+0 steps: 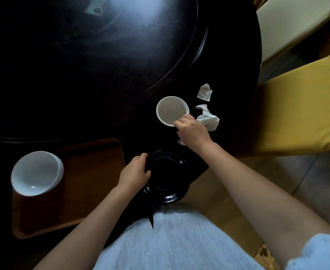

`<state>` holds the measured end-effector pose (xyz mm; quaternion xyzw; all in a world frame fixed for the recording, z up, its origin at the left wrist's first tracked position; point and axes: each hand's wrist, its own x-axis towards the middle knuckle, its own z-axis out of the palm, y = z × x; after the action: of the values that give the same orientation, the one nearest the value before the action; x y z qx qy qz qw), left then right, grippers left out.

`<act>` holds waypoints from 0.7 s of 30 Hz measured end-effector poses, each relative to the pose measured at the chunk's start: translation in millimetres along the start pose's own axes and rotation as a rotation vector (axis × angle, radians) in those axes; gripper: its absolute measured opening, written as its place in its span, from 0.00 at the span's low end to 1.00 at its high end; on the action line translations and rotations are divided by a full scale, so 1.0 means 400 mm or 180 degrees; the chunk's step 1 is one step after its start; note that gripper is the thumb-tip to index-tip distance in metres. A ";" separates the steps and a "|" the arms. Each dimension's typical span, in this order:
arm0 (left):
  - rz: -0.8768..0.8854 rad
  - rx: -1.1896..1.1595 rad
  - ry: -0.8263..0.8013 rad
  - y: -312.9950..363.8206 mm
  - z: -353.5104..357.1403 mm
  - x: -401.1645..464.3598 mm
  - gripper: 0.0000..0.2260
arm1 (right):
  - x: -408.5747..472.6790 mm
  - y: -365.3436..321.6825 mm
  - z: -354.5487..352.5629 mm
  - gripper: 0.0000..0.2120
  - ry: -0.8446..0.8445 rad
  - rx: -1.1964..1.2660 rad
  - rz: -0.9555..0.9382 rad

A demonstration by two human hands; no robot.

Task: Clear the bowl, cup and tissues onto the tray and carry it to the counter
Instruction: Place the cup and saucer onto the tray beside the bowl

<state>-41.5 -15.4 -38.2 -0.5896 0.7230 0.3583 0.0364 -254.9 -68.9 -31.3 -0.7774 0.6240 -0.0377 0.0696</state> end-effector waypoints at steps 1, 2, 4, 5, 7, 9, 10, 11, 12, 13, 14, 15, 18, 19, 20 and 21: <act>-0.0050 -0.0165 -0.0005 -0.006 -0.002 -0.001 0.19 | 0.001 -0.002 -0.003 0.13 -0.0031 -0.0043 -0.0011; -0.0103 -0.0310 -0.0025 -0.013 -0.003 -0.002 0.18 | 0.003 -0.003 -0.005 0.14 -0.0060 -0.0078 -0.0014; -0.0188 -0.0532 -0.0088 -0.030 -0.006 -0.001 0.17 | 0.007 -0.007 -0.006 0.16 -0.0060 -0.0096 0.0005; -0.0216 -0.0646 -0.0132 -0.038 -0.008 0.000 0.16 | 0.010 -0.008 -0.007 0.17 -0.0020 -0.0092 0.0004; -0.0258 -0.0964 -0.0251 -0.048 -0.016 0.003 0.14 | 0.013 -0.009 -0.011 0.16 0.0044 -0.0098 -0.0070; -0.0246 -0.1237 -0.0314 -0.051 -0.021 0.000 0.11 | 0.011 -0.003 -0.015 0.15 0.0112 -0.0071 -0.0166; -0.0232 -0.1321 -0.0305 -0.052 -0.024 -0.004 0.11 | 0.006 -0.001 -0.016 0.14 0.0160 -0.0034 -0.0173; -0.0228 -0.1404 -0.0275 -0.053 -0.026 -0.010 0.12 | -0.001 -0.003 -0.022 0.13 0.0208 -0.0002 -0.0140; -0.0240 -0.1482 -0.0227 -0.055 -0.028 -0.017 0.12 | -0.010 -0.007 -0.028 0.12 0.0268 0.0014 -0.0097; -0.0262 -0.1581 -0.0174 -0.061 -0.031 -0.024 0.12 | -0.021 -0.013 -0.035 0.11 0.0349 0.0017 -0.0057; -0.0300 -0.1711 -0.0117 -0.067 -0.034 -0.032 0.12 | -0.035 -0.021 -0.043 0.09 0.0482 0.0041 -0.0031; -0.0342 -0.1876 -0.0065 -0.074 -0.040 -0.042 0.12 | -0.051 -0.034 -0.055 0.06 0.0635 0.0094 -0.0010; -0.0396 -0.2431 0.0164 -0.101 -0.061 -0.081 0.08 | -0.101 -0.083 -0.094 0.05 0.1158 0.0170 0.0019; -0.0425 -0.2606 0.0266 -0.110 -0.069 -0.097 0.08 | -0.118 -0.103 -0.107 0.07 0.1283 0.0150 -0.0012; -0.0486 -0.2784 0.0371 -0.123 -0.074 -0.113 0.07 | -0.132 -0.124 -0.114 0.06 0.1398 0.0133 -0.0076; -0.0559 -0.3000 0.0464 -0.135 -0.078 -0.130 0.07 | -0.147 -0.146 -0.120 0.06 0.1479 0.0120 -0.0157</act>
<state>33.1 7.5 -16.1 -0.6243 0.4301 0.6001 -0.2552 -218.1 -2.2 26.8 -0.7615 0.6032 -0.2289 -0.0622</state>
